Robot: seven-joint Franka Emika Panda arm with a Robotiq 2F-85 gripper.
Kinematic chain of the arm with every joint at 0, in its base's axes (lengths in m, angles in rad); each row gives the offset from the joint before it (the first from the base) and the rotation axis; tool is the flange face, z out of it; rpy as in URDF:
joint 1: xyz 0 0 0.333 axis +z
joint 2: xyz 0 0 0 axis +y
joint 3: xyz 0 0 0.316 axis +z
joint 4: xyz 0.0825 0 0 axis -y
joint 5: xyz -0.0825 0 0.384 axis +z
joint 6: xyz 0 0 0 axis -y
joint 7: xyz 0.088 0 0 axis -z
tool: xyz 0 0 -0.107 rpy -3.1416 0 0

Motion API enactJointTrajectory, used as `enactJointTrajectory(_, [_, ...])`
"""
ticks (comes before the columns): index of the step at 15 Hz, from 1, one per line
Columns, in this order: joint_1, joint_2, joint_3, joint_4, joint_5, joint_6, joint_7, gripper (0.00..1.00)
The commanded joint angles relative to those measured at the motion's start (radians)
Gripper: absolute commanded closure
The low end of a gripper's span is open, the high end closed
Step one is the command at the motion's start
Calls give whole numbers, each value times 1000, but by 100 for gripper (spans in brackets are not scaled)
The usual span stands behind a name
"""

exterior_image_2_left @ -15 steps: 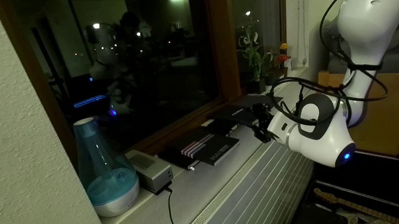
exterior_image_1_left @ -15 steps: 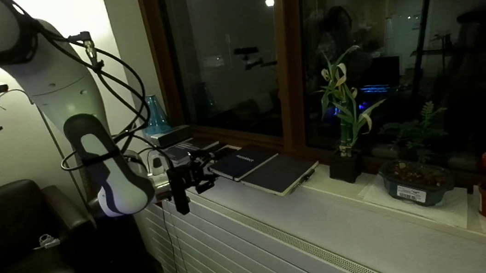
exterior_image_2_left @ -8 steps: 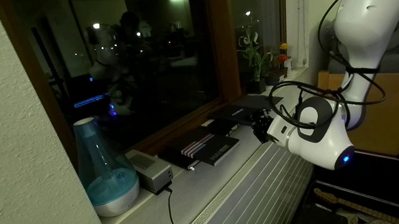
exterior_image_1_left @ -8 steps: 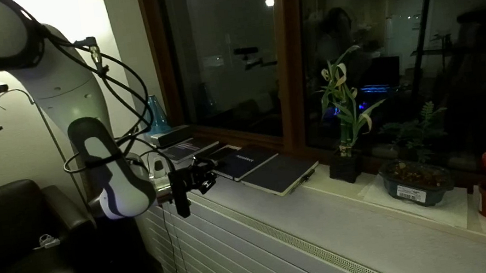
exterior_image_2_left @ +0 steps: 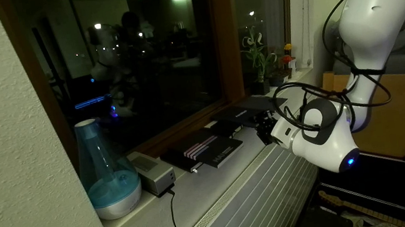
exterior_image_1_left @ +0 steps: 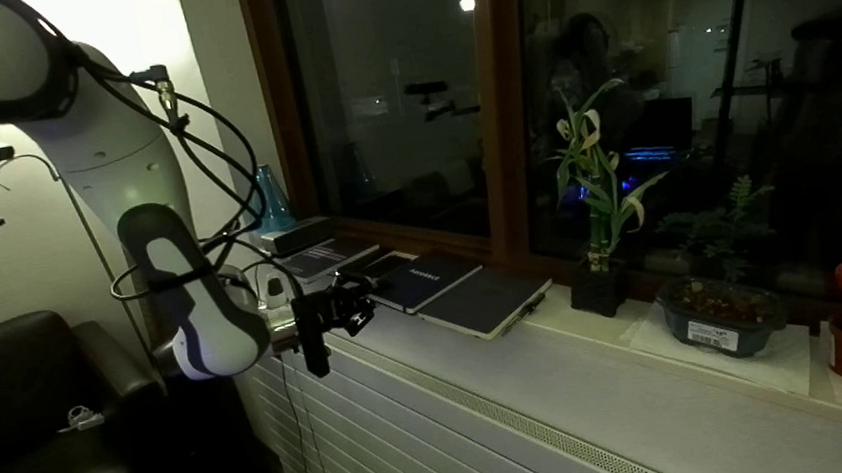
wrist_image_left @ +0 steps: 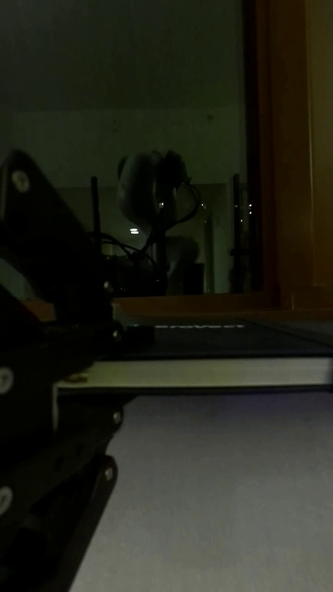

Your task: Put the second book from the right on top of the books on the left.

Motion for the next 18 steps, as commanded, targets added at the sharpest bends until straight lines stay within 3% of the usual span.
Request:
enactJointTrajectory(1, [0,-20,13,-17,37,-36,-10,95])
enactJointTrajectory(9, [26,-73,32,-54,107,-94,-22,95])
enactJointTrajectory(18, [38,-254,71,-131,132,-43,-10,95])
